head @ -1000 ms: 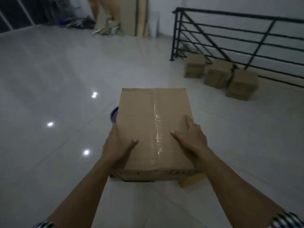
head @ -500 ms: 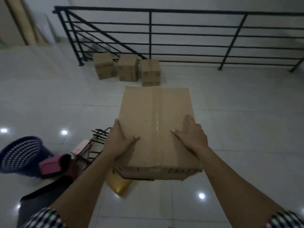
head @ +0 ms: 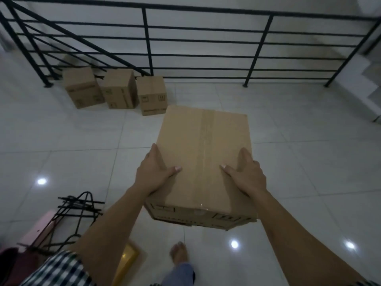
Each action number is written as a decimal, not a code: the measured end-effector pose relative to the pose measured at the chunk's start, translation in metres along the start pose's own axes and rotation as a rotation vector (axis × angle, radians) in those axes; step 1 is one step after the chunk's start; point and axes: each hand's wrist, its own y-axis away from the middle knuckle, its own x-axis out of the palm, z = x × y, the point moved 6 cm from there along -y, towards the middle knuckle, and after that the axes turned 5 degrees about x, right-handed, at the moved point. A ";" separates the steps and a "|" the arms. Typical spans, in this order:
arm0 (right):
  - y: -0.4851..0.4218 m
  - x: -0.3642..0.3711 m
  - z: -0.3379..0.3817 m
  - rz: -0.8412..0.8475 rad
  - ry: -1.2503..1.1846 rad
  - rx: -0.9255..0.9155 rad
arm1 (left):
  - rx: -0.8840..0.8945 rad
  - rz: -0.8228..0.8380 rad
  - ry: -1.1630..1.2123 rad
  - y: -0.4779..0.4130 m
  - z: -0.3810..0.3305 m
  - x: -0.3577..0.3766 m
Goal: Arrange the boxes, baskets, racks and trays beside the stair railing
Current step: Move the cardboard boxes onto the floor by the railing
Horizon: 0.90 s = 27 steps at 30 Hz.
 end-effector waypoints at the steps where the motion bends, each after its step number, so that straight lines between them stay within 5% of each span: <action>1: -0.020 0.000 0.007 -0.005 -0.004 0.005 | 0.002 0.003 0.003 -0.024 -0.001 0.004; 11: -0.205 0.018 0.130 0.031 0.031 -0.016 | -0.030 -0.004 -0.011 -0.230 -0.006 -0.021; 27: -0.465 0.183 0.463 0.371 0.103 -0.364 | -0.322 -0.371 -0.005 -0.482 0.086 -0.181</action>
